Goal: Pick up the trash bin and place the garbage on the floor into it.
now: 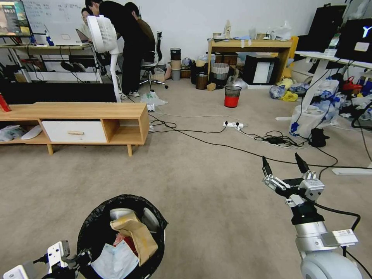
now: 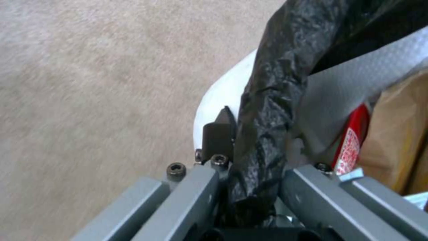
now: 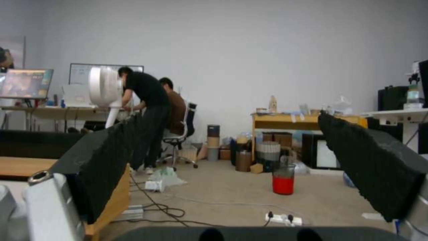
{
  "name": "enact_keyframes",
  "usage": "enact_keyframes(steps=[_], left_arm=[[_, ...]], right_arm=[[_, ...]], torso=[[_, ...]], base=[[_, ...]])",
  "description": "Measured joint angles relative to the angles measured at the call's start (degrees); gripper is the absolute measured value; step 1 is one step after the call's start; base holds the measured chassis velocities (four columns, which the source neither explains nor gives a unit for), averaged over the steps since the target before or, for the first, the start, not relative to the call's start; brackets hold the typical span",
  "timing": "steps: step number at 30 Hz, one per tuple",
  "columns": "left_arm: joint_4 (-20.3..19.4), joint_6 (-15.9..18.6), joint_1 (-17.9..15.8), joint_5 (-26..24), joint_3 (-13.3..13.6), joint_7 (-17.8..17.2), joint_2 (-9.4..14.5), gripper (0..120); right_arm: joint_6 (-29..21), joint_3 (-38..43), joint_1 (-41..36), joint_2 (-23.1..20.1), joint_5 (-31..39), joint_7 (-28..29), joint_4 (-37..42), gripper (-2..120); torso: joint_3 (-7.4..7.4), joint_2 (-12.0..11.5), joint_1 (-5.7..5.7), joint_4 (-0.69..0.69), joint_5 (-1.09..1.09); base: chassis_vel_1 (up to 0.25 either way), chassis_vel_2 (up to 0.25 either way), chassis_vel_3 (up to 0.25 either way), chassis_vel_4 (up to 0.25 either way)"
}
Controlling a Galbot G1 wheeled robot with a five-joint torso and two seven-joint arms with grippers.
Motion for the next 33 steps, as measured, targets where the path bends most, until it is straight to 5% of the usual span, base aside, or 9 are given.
enact_keyframes(steps=[9, 33], left_arm=[[0.0, 0.0, 0.1, 0.1, 0.0, 0.1, 0.0, 0], [0.2, 0.0, -0.2, -0.3, -0.2, 0.2, 0.3, 0]], right_arm=[[0.0, -0.4, -0.1, 0.0, -0.1, -0.1, 0.2, 100], [0.0, -0.4, 0.4, -0.1, 0.3, -0.4, -0.1, 100]], torso=[[0.01, 0.0, 0.01, 0.00, 0.00], [-0.01, 0.0, -0.01, -0.01, 0.00]], base=[[-0.161, 0.163, 0.179, -0.174], [0.001, -0.002, -0.002, 0.002]])
